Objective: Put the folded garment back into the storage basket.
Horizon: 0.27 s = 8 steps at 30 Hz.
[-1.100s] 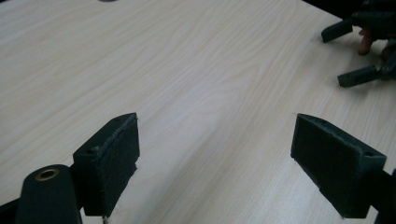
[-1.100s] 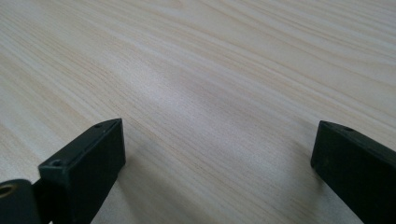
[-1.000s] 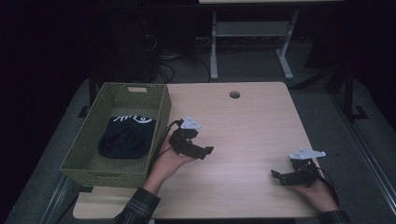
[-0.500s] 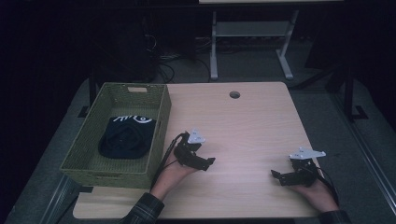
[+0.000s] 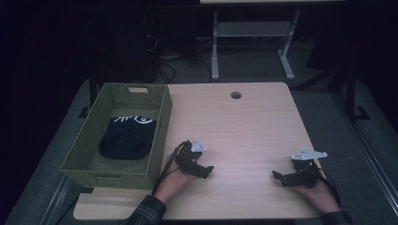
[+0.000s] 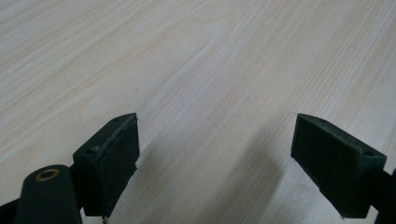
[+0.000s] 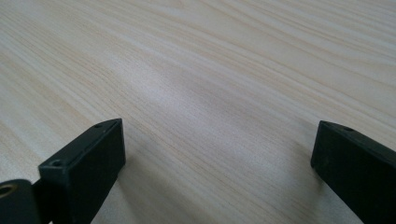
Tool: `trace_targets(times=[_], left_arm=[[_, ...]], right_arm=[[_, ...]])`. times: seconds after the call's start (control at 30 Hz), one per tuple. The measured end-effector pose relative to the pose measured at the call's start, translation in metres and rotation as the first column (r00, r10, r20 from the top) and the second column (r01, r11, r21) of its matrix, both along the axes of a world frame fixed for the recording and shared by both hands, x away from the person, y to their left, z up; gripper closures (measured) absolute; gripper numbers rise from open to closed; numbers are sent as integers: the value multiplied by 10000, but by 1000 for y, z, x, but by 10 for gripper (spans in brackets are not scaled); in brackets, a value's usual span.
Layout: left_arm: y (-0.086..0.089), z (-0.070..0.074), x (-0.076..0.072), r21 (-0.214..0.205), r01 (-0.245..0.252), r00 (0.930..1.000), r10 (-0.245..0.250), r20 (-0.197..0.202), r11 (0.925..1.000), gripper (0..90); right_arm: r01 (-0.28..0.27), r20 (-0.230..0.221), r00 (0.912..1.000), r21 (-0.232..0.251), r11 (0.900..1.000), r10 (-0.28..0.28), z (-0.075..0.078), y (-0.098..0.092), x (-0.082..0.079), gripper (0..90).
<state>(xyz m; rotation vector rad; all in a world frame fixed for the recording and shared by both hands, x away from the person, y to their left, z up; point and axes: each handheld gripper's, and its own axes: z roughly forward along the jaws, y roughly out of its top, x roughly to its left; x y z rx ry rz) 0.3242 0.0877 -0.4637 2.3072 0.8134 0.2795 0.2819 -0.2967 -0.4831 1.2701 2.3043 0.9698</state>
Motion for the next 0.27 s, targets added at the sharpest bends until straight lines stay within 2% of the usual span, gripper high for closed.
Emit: trace_targets(times=[0.27], left_arm=[[0,-5,0,150,31,9999,-29,-161,9999,130]], right_arm=[[-26,1,10000,-7,10000,26,0,0,0,27]])
